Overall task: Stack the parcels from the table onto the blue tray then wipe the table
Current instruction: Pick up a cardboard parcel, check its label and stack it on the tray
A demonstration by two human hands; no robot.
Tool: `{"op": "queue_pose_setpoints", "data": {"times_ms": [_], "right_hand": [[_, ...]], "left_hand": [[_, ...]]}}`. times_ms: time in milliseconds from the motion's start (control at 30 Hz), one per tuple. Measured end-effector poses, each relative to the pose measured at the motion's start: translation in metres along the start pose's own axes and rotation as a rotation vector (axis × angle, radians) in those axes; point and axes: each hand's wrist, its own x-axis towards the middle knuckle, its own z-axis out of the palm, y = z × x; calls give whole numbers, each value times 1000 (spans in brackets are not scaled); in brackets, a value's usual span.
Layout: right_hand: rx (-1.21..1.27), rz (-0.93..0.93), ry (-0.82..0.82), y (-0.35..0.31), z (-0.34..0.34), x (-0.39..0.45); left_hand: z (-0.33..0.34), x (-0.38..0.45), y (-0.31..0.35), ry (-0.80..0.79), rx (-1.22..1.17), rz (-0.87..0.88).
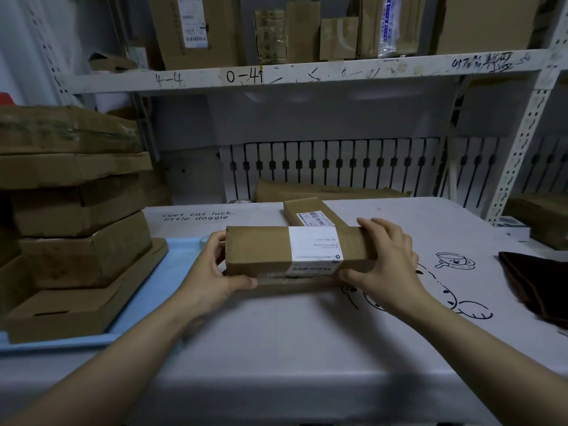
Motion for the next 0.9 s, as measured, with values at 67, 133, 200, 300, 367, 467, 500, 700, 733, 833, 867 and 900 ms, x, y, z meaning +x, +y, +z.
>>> {"op": "queue_pose_setpoints", "data": {"times_ms": [67,133,200,300,367,467,500,700,733,833,867,900], "right_hand": [[-55,-6,3,-1,-1,0],[-101,-50,12,-2,-1,-2],[-111,-105,-7,-4,-1,-3],[-99,-140,-56,-7,-2,0],[-48,-129,-84,-9,-7,4],[42,-72,-135,-14,-14,8],[111,-35,-141,-16,-14,8],[645,300,-203,-36,-14,2],[691,336,-211,-38,-14,1],[756,415,-273,-41,-12,-3],[753,430,-294,-40,-11,-4],[751,441,-308,-39,-11,-5]], "left_hand": [[1,-1,1,1,-1,7],[2,-1,2,-4,8,17],[4,-2,4,-8,24,31],[4,-1,10,10,43,61],[1,2,13,46,15,68],[-4,8,16,140,-164,-34],[-3,8,17,164,-233,-94],[24,-1,7,39,-492,-383],[27,-2,7,-7,-524,-410],[38,-6,15,-102,-597,-430],[40,-6,17,-110,-592,-425],[41,-6,19,-108,-578,-420]]}}
